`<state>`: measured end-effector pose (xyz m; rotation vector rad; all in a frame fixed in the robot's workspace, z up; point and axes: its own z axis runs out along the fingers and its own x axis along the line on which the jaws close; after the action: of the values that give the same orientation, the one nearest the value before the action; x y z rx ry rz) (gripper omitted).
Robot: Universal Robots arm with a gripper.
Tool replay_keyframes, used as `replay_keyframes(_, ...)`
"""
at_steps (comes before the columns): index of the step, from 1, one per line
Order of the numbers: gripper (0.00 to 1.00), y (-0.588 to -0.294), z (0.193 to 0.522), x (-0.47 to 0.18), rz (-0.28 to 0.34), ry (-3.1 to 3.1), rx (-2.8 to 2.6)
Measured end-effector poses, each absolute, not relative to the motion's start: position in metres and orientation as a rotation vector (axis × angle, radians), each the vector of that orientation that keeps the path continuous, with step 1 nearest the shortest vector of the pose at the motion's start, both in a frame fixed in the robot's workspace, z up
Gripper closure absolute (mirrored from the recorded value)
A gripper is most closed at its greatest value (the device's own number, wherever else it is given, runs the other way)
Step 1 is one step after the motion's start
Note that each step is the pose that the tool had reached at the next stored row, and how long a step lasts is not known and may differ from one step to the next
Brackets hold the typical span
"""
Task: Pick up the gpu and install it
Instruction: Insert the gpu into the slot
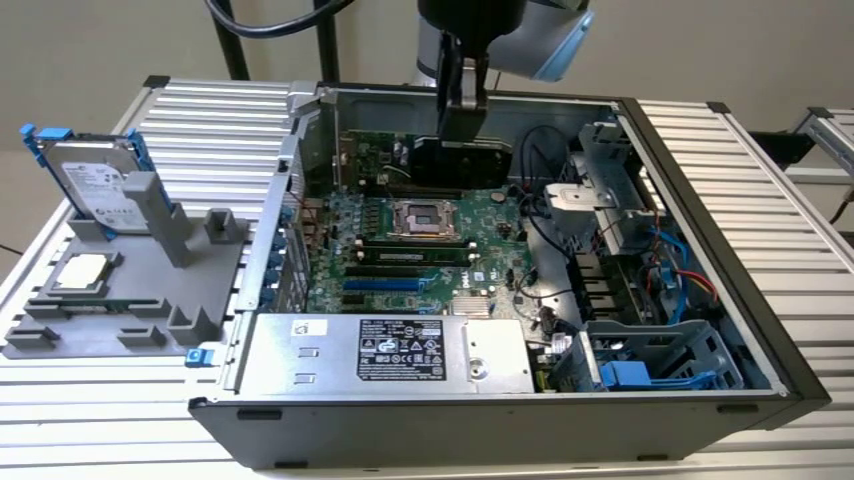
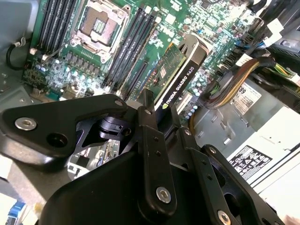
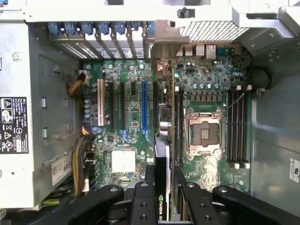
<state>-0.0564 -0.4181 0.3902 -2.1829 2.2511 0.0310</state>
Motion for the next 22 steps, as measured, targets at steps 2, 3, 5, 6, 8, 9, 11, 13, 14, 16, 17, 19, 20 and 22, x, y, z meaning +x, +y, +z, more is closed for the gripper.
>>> replay_keyframes(2,1.0,-0.4181,0.3894,-0.0564,0.031,2.251,-2.183)
replay_keyframes(3,1.0,-0.4181,0.3891,-0.0564,0.031,2.251,-2.183)
replay_keyframes(5,1.0,-0.4181,0.3882,-0.0564,0.031,2.251,-2.183)
replay_keyframes(6,1.0,-0.4181,0.3879,-0.0565,0.031,2.251,-2.183)
replay_keyframes(8,1.0,-0.4181,0.3871,-0.0565,0.031,2.251,-2.183)
replay_keyframes(9,1.0,-0.4181,0.3867,-0.0565,0.031,2.251,-2.183)
replay_keyframes(11,1.0,-0.4181,0.386,-0.0566,0.031,2.251,-2.183)
replay_keyframes(13,1.0,-0.4181,0.3852,-0.0566,0.031,2.251,-2.183)
replay_keyframes(14,1.0,-0.4181,0.3848,-0.0567,0.031,2.251,-2.183)
replay_keyframes(16,1.0,-0.4181,0.3841,-0.0567,0.031,2.251,-2.183)
replay_keyframes(17,1.0,-0.4181,0.3837,-0.0567,0.031,2.251,-2.183)
replay_keyframes(19,1.0,-0.4181,0.383,-0.0568,0.031,2.251,-2.183)
replay_keyframes(20,1.0,-0.4181,0.3826,-0.0568,0.031,2.251,-2.183)
replay_keyframes(22,1.0,-0.4181,0.3819,-0.0569,0.031,2.251,-2.183)
